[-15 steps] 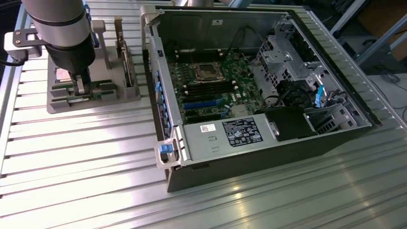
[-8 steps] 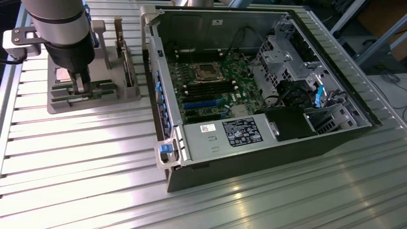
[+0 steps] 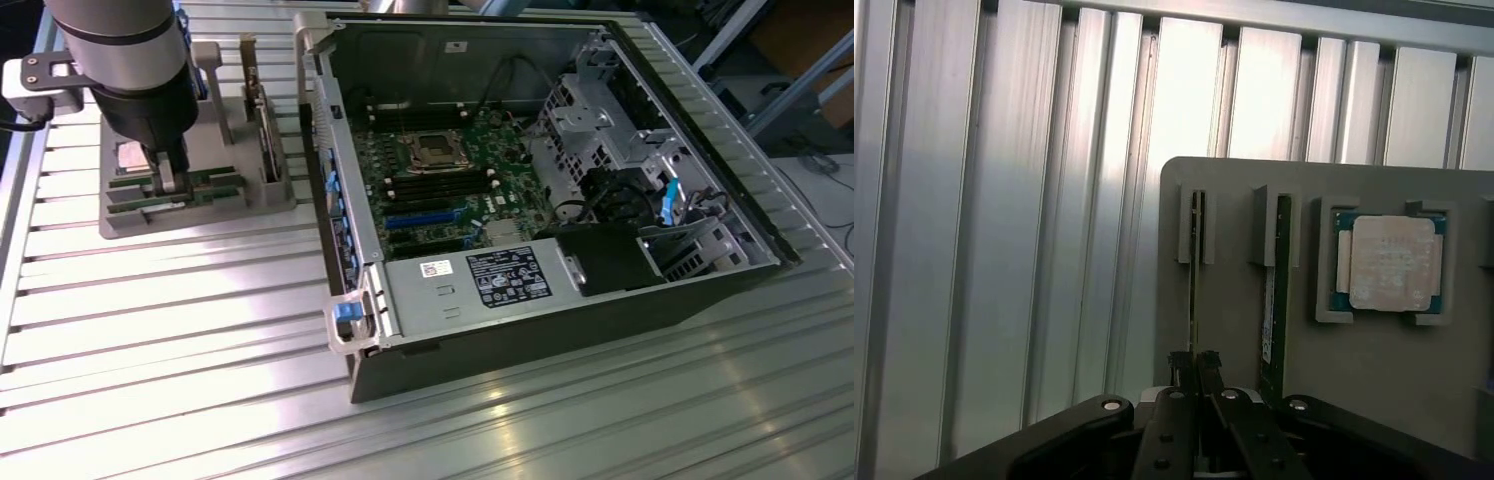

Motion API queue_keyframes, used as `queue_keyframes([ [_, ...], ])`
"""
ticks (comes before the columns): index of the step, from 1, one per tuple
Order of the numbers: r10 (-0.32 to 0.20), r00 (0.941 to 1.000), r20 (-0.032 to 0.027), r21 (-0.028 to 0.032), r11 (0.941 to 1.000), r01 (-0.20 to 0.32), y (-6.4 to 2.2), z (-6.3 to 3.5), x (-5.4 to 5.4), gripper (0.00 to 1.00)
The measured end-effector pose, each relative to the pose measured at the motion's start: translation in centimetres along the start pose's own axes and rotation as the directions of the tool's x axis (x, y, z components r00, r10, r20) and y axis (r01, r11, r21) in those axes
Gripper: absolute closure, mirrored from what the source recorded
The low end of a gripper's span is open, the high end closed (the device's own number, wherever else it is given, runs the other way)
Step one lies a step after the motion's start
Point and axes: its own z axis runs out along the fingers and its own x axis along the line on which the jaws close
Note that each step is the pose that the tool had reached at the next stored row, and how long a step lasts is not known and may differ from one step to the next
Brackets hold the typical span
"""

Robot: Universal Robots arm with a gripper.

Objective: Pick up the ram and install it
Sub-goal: 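Pick up the ram and move it above insertion slot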

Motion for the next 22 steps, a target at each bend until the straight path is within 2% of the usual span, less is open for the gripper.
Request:
queue_keyframes([
  [22,0.0,1.0,0.0,0.0,1.0,0.0,0.02,-0.32,-0.01,0.88],
])
